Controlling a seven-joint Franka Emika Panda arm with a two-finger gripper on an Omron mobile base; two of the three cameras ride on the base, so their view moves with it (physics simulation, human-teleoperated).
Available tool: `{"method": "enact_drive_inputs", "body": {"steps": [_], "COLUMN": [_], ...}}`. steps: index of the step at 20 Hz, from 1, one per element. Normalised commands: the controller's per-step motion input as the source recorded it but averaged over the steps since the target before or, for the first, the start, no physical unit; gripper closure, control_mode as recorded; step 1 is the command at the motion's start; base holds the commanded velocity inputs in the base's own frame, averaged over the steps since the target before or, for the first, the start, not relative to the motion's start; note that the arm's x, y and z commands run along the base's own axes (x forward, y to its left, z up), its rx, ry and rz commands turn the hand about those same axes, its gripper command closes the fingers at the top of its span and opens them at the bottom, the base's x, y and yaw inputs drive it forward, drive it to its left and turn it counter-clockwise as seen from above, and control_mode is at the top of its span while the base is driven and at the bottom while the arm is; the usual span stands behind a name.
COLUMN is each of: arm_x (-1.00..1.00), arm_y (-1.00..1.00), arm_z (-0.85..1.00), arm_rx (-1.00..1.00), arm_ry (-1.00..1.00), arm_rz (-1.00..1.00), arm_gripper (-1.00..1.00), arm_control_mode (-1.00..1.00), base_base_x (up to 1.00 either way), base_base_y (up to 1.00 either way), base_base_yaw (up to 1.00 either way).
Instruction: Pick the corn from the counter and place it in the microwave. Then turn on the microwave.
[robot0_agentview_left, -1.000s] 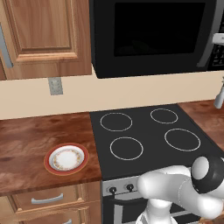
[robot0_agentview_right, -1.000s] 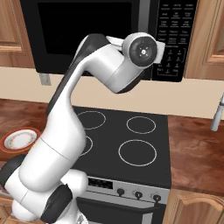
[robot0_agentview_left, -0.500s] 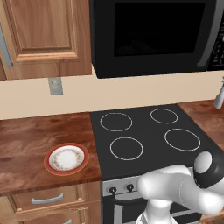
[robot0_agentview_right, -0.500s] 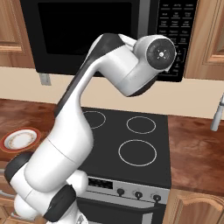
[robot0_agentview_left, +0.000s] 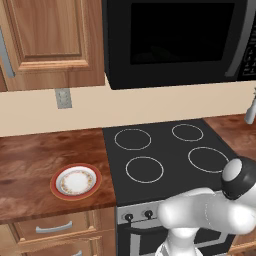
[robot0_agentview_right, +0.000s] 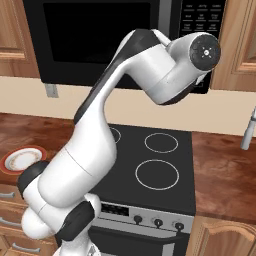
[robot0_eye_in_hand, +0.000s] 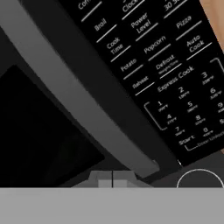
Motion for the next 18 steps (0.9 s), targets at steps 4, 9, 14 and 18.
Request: {"method": "enact_drive_inputs", "body": {"steps": [4,9,14,18], "arm_x": [0.00,0.00,0.00,-0.01], "arm_y": [-0.18,-0.09,-0.01,0.00], "arm_z": [-0.09,-0.16,-0.22,-0.18], "arm_rx": [0.22,0.21,0.18,0.17], "arm_ry": [0.02,0.00,0.00,0.00], "arm_rz": [-0.01,0.00,0.00,0.00], "arm_gripper": [1.00,1.00,1.00,1.00], "arm_control_mode": [-1.00,-1.00,-1.00,-1.00], "base_base_x": [0.00,0.00,0.00,0.00], "base_base_y": [0.00,0.00,0.00,0.00], "base_base_yaw": [0.00,0.00,0.00,0.00]}}
